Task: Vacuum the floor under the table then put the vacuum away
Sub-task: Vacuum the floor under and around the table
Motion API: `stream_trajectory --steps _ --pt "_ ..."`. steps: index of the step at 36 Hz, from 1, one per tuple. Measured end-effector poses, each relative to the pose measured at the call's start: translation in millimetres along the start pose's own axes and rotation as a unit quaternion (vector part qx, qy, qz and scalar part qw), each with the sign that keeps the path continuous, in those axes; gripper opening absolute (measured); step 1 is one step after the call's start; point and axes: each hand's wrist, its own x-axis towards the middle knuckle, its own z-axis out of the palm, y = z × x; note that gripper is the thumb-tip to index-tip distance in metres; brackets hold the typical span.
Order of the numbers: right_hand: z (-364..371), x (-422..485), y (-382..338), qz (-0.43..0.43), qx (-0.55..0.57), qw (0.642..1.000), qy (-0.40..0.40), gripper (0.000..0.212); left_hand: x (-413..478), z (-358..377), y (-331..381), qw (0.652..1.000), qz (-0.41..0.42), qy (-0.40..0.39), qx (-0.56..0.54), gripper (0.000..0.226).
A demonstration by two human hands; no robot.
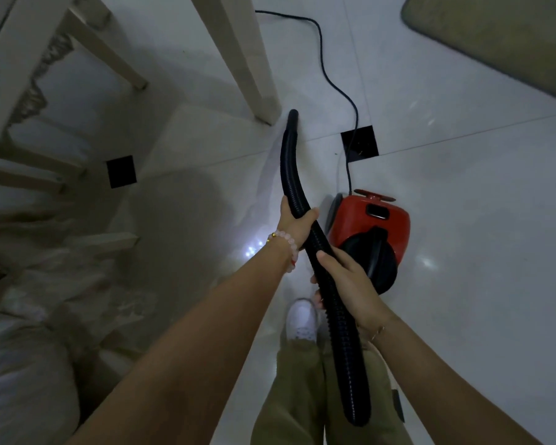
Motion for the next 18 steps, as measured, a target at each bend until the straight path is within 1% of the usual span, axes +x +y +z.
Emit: stream_trajectory --steps 1,4,7,8,10,12,14,16,18 --pt "-3.8 -1.4 -0.2 -0.007 0.007 1.0 0.006 0.028 -2.3 5.4 2.2 1.0 0.008 -0.008 0.01 0.079" --pt "-14.9 -6.4 0.8 -0.035 0.002 0.998 0.044 0.038 -5.3 25.9 7.6 0.998 0.039 -0.028 0.038 0.083" --pt "-27.9 -13.1 2.6 -0.064 0.03 0.993 0.09 0.037 -9.3 50.8 13.5 0.995 0.058 -0.06 0.063 0.088" --pt "-33.1 -15.7 2.8 -0.074 0.049 0.991 0.105 0.034 -10.7 58.5 15.1 0.993 0.066 -0.077 0.065 0.087" --pt "-45.1 -19.9 4.1 -0.098 0.079 0.983 0.132 0.029 -12.5 72.7 17.1 0.989 0.073 -0.106 0.066 0.077" --pt "-57.0 -23.6 4.1 -0.116 0.1 0.977 0.149 0.027 -13.4 87.0 17.5 0.988 0.067 -0.12 0.075 0.071" --pt "-69.0 -24.8 3.6 -0.118 0.129 0.971 0.163 0.023 -10.7 99.9 14.1 0.987 0.051 -0.116 0.1 0.067" --pt "-83.2 -23.9 3.6 -0.119 0.151 0.965 0.176 0.014 -4.8 107.4 8.5 0.983 0.042 -0.103 0.144 0.058" --pt "-100.0 -19.9 4.7 -0.116 0.166 0.96 0.192 0.008 -0.1 109.9 0.8 0.978 0.041 -0.084 0.188 0.059"
